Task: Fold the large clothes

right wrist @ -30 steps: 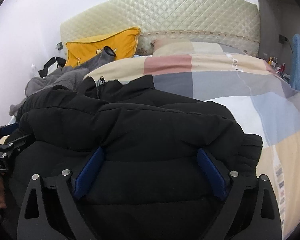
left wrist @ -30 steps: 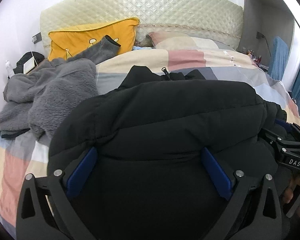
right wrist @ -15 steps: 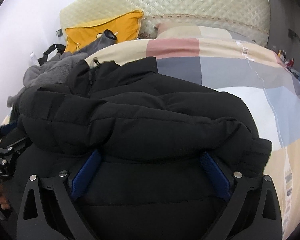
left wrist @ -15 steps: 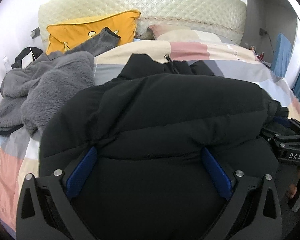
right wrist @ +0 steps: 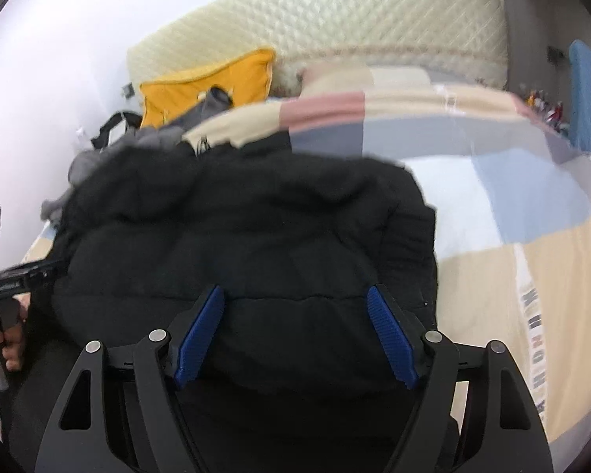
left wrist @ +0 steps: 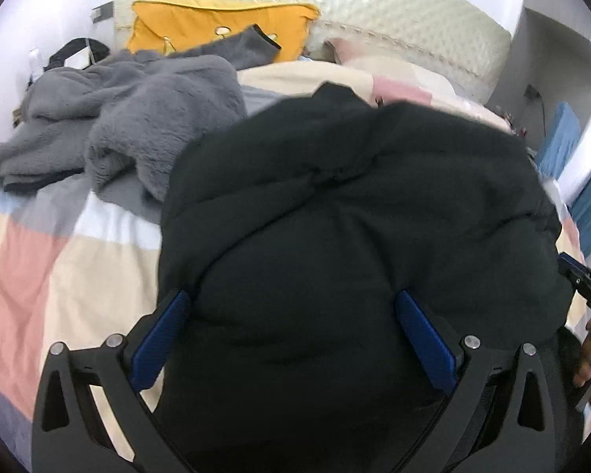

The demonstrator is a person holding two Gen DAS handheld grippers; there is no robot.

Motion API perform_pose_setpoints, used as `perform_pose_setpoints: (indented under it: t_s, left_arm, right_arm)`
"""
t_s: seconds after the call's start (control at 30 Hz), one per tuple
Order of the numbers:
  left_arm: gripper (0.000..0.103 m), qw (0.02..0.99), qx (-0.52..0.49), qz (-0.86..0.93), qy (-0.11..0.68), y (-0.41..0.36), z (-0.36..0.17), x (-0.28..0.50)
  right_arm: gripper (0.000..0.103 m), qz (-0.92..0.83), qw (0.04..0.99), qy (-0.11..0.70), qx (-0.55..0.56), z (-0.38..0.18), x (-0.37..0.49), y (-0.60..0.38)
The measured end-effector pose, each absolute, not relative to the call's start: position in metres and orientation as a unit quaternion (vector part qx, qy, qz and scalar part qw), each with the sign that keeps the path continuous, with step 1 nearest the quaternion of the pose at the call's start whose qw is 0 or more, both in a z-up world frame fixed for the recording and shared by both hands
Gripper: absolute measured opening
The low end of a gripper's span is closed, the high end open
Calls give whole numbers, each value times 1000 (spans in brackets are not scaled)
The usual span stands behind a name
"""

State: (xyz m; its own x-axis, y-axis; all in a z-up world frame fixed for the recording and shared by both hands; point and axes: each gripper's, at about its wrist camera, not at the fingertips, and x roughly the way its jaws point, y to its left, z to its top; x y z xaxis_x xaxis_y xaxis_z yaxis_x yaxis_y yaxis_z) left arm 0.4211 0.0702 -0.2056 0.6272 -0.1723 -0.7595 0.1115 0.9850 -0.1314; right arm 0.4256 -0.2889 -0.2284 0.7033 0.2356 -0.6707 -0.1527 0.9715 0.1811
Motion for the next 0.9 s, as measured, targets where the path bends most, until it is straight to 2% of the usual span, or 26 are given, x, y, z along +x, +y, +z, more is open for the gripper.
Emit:
perform_pose_setpoints:
  t_s: [0.23,0.43,0.7,0.9]
  left_arm:
    - [103,896,-17,-84,436,56,-225,437]
    - [103,898,-12,-65,435,59,-211,425]
    - [103,916,-28,-88,391,66,-144,336]
    - [103,910,-22,-97,403,76,-129,277]
  right_arm:
    - [74,108,915,388,38,-259,450,-281]
    - [74,95,913,393,45,-244,437,-282]
    - [74,95,934,340,55,-180,347,-284]
    - [75,89,942,317,67,-153,263,-275]
